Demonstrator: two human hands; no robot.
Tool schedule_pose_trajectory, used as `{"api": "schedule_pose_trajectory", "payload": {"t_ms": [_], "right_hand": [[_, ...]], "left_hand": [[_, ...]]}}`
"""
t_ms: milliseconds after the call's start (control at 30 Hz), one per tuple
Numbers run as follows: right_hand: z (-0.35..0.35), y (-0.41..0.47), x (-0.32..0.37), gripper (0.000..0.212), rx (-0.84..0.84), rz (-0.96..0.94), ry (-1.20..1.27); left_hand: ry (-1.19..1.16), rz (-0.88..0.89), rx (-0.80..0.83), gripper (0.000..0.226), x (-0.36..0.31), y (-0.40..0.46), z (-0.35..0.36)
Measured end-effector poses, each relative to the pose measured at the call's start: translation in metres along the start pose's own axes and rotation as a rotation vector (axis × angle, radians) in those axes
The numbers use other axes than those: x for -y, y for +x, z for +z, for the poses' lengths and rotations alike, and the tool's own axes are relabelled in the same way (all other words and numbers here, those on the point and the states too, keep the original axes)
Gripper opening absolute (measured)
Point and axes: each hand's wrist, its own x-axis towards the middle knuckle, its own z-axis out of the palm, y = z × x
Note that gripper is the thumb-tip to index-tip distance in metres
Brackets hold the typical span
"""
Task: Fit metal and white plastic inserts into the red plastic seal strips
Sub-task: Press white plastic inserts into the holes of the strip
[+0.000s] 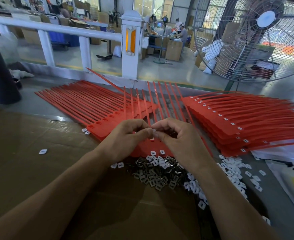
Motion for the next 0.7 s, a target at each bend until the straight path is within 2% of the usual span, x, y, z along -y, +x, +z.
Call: {"api": "schedule_pose_trajectory", "payload": {"t_ms": [133, 300, 533, 700], "right_hand": [[-0.002, 0.001, -0.005, 0.009, -0.055, 0.066, -0.04], [-0.009, 0.005, -0.017, 0.006, -0.172, 0.172, -0.079], [-0.025, 0.009, -0.036, 0.005, -0.285, 0.282, -0.196], [-0.029, 0.01, -0.043, 0.004, -0.262, 0.319, -0.297]], "left_hand": [[0.125, 0.026, -0.044, 0.018, 0.002, -0.001, 0.0], [0.446, 0.065, -0.088, 0.012, 0.009, 0.001, -0.003], [0.681, -0.006, -0.074, 0.033, 0.018, 0.002, -0.01], [0.726, -0.035, -0.054, 0.043, 0.021, 0.004, -0.009]]}}
